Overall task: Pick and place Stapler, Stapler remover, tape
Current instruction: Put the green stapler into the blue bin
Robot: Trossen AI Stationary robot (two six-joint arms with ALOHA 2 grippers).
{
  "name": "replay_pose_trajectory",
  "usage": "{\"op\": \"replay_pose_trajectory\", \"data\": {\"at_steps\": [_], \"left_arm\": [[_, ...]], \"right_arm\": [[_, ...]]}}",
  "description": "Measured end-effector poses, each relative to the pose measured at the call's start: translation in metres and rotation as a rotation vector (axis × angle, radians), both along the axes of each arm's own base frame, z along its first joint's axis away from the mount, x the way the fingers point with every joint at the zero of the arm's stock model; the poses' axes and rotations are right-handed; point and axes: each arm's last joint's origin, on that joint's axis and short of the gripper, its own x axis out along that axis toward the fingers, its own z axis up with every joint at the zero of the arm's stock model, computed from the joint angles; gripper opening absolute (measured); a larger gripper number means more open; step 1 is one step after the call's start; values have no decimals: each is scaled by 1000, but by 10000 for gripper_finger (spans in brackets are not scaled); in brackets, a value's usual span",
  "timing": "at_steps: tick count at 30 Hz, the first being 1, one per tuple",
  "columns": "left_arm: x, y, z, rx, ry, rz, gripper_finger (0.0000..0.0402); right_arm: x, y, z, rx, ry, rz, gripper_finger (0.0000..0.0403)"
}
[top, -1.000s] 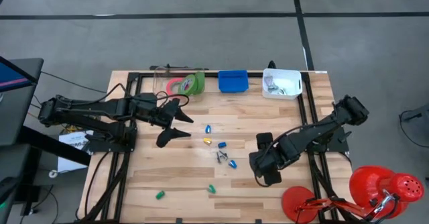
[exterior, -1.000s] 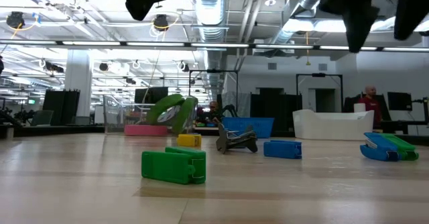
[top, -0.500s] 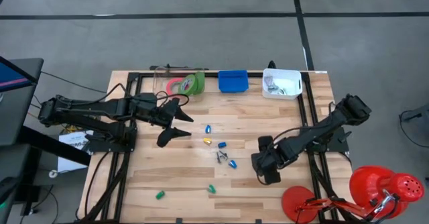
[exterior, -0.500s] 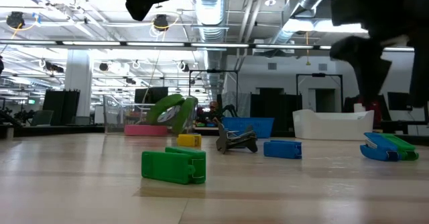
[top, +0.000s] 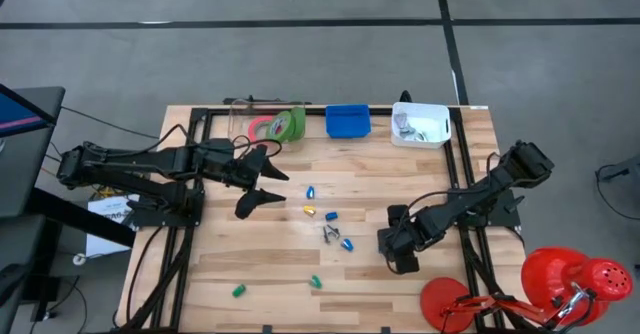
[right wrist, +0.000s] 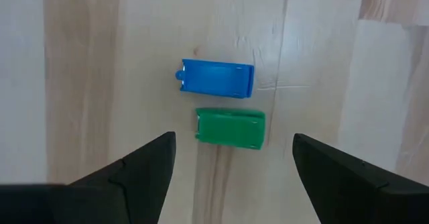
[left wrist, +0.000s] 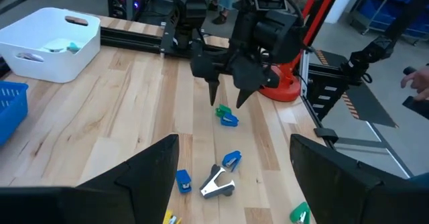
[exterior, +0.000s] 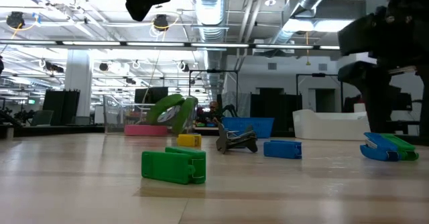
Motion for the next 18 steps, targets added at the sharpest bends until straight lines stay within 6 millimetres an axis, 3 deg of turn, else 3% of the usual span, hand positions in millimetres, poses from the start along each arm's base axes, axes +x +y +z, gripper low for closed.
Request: {"op": "replay_pose_trajectory", "data": {"at_steps": [18], "left_arm": [[0, 1, 0, 10, 0, 30, 273]], "right_arm": [[-2, -6, -15, 28, -46, -18, 292]]}}
